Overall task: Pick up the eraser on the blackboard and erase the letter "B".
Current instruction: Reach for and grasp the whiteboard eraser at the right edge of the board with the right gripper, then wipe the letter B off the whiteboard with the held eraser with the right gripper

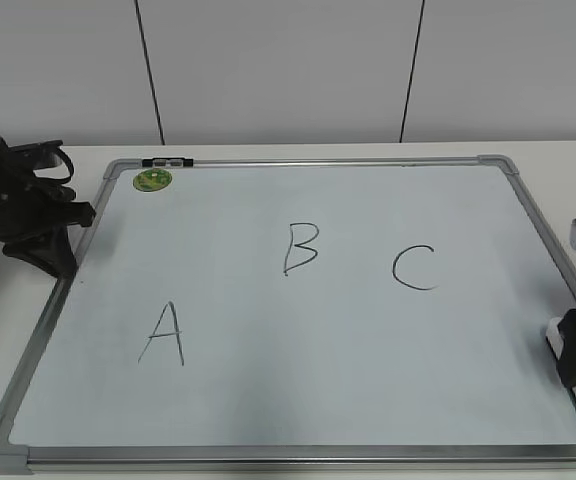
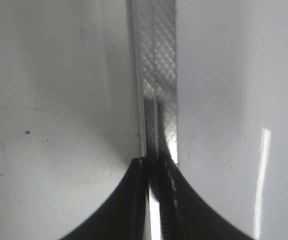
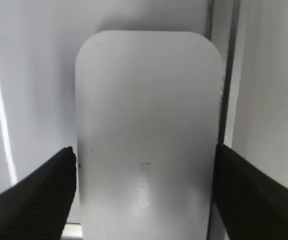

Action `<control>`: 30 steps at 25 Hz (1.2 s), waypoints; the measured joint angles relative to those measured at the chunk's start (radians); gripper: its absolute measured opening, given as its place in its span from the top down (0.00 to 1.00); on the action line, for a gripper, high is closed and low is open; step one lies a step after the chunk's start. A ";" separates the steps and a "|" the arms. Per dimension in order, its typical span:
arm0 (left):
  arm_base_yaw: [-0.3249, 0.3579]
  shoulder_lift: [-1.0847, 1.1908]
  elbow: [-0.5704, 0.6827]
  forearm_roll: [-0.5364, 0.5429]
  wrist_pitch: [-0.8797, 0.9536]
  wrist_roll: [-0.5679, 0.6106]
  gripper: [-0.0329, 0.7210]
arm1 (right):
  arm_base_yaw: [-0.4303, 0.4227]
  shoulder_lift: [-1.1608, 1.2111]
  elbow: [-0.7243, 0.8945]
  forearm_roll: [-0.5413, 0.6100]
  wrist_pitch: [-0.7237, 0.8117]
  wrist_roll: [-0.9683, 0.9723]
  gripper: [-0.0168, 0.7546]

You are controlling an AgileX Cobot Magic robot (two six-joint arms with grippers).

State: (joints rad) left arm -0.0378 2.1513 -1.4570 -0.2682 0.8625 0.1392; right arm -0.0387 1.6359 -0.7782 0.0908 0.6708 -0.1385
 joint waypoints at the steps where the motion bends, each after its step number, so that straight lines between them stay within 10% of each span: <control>1: 0.000 0.000 0.000 0.000 0.000 0.000 0.92 | 0.000 0.007 0.000 0.000 -0.003 0.000 0.17; 24: 0.000 0.000 0.000 -0.004 0.000 0.000 0.92 | 0.007 0.031 -0.216 0.007 0.293 -0.004 0.29; 30: 0.000 0.000 0.000 -0.004 0.001 0.000 0.92 | 0.160 0.041 -0.415 0.009 0.349 -0.004 0.29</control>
State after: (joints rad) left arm -0.0378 2.1513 -1.4570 -0.2721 0.8632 0.1392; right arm 0.1217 1.6764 -1.1930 0.0994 1.0203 -0.1425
